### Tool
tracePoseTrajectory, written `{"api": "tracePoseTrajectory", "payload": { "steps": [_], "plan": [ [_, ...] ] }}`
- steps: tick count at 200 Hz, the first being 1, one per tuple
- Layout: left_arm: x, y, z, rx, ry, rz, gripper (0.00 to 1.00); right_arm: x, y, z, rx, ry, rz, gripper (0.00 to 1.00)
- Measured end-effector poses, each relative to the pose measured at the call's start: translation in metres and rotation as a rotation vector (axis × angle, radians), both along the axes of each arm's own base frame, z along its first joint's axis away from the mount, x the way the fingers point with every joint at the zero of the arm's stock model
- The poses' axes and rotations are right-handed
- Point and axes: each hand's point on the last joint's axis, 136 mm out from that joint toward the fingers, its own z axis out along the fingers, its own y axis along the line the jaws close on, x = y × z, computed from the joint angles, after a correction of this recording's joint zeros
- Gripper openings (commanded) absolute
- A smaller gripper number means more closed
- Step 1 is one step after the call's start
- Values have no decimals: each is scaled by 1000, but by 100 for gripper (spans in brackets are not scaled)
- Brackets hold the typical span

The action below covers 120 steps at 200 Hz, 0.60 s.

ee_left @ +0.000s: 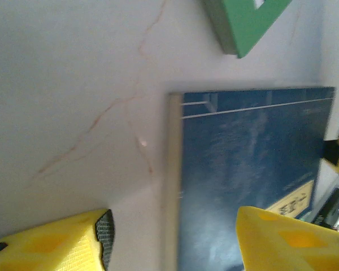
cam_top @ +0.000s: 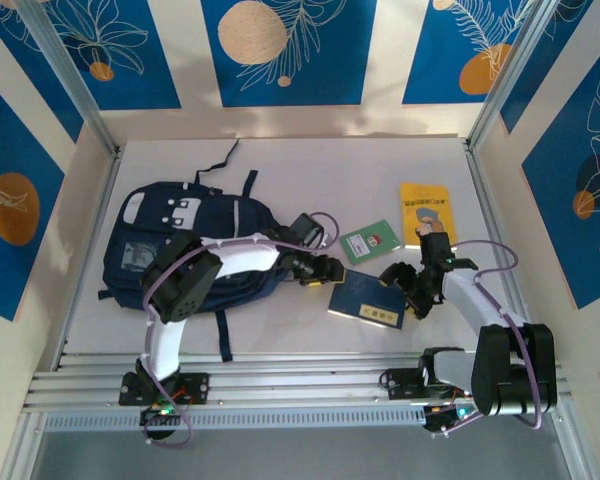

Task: Pack books, pencil case, and school supplies into a backpack

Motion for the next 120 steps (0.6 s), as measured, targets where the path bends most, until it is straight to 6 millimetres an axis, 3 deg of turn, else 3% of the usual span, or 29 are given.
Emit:
{"api": "tracePoseTrajectory", "payload": {
  "steps": [24,75,120],
  "plan": [
    [-3,-14,-3,-19,7,-24,58,0,6,2,21,-9,22,84],
    [-2,-15,-2,-15,15,-20,56,0,9,18,37,-70,34,75],
    [-2,-14,-2,-11,12,-26,55,2,11,32,52,-134,39,52]
  ]
}}
